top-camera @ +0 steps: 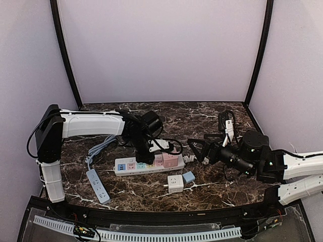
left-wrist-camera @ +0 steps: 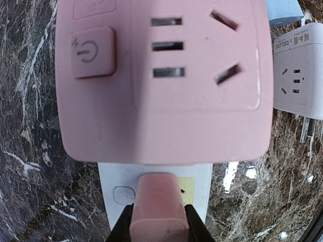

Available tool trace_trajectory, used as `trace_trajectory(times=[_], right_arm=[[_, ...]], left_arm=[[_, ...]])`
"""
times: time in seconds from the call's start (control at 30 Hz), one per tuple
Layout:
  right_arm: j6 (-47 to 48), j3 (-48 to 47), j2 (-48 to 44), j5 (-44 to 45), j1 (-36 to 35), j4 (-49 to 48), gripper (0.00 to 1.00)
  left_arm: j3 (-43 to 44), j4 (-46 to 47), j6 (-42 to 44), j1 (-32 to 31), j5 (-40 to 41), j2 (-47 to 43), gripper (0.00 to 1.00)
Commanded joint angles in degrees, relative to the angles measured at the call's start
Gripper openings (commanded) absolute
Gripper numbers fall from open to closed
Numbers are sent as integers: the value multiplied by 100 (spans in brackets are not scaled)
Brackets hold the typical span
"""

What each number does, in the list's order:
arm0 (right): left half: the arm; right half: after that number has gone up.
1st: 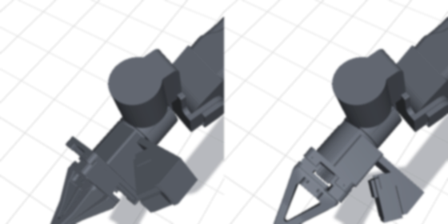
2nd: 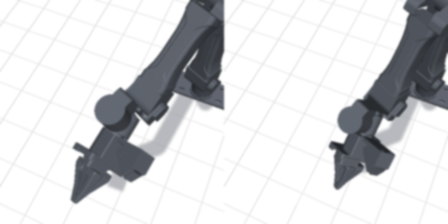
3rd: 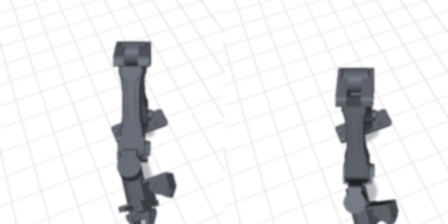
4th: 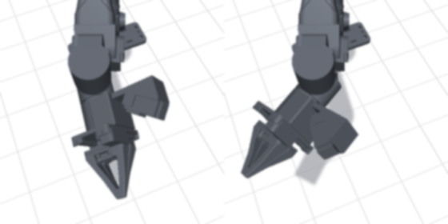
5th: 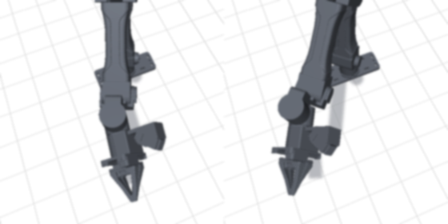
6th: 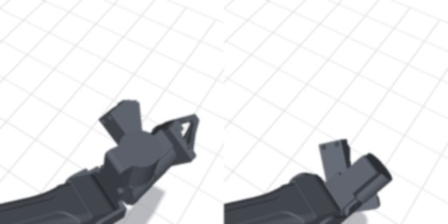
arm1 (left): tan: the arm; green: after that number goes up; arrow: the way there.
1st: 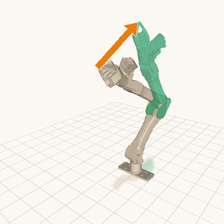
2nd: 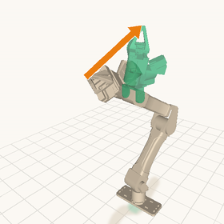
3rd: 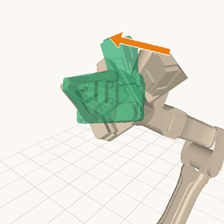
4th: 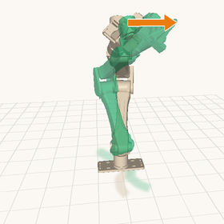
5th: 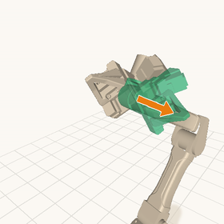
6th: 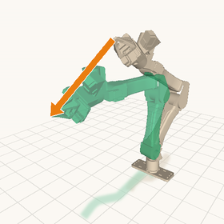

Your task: Insert the plug

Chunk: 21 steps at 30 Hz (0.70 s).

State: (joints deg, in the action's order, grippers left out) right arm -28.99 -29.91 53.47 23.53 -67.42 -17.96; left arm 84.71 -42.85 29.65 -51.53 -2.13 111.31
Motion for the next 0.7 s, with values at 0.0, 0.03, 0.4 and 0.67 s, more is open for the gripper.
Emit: trace_trajectory(times=[0.0, 0.03, 0.4, 0.67], right_arm=[[58, -26, -23, -18, 29, -199, 99], [55, -26, -27, -20, 29, -200, 99], [137, 69, -113, -102, 28, -322, 98], [166, 104, -168, -76, 28, -340, 99]], left_arm=[[-176, -40, 43, 54, -115, 248, 1], [-192, -22, 42, 55, -123, 257, 1], [-315, 161, -146, 60, 274, 269, 13], [-277, 218, -137, 60, 352, 69, 96]])
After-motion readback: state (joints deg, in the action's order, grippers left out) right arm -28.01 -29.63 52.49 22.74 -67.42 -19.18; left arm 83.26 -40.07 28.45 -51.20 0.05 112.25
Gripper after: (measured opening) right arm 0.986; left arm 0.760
